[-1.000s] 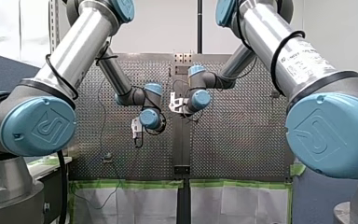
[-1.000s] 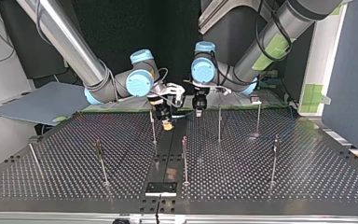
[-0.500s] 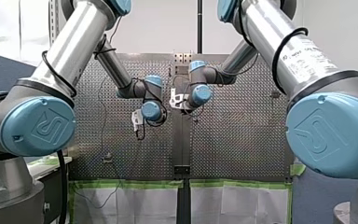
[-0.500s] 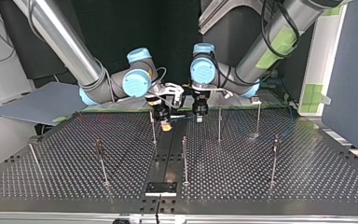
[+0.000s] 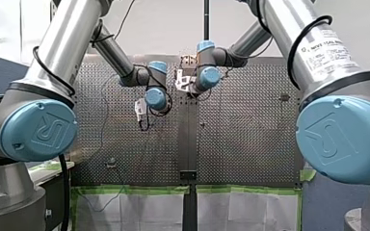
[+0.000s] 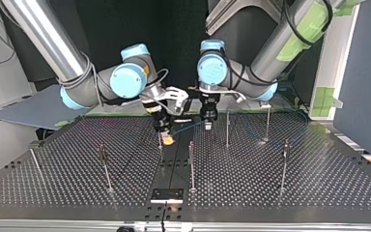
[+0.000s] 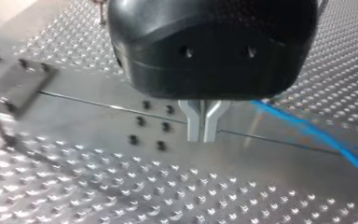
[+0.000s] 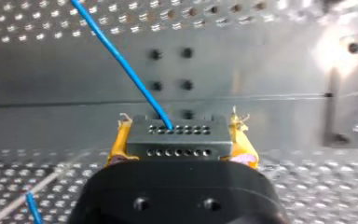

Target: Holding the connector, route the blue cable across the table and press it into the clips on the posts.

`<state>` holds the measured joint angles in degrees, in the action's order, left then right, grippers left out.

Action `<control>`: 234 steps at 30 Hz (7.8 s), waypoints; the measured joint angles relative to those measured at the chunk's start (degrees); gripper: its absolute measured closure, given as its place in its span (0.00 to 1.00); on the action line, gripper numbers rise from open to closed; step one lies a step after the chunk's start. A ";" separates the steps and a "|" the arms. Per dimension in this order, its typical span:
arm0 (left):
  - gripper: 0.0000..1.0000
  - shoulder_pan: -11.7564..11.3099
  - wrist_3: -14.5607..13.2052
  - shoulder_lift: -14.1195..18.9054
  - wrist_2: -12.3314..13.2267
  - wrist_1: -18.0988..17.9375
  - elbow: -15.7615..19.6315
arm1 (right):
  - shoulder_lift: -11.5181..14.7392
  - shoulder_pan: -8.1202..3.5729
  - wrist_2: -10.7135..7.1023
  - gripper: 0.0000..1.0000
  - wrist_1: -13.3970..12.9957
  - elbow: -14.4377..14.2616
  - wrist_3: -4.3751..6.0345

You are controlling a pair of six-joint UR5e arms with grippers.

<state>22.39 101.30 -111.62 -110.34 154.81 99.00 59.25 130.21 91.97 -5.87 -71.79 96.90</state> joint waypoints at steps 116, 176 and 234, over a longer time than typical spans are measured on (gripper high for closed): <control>0.01 1.60 0.15 11.07 0.29 13.27 -6.22 | 5.34 -9.31 -6.37 1.00 2.12 3.89 1.02; 0.01 8.96 -1.92 1.49 -2.47 17.17 -25.42 | 10.42 -9.49 -6.34 1.00 5.30 2.47 1.64; 1.00 12.32 0.18 -4.45 -12.29 15.18 -22.60 | 8.12 -8.87 -6.13 1.00 4.81 -2.10 1.14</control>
<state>34.71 101.47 -116.07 -122.63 169.98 76.40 67.37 121.33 85.84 -1.07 -73.89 98.04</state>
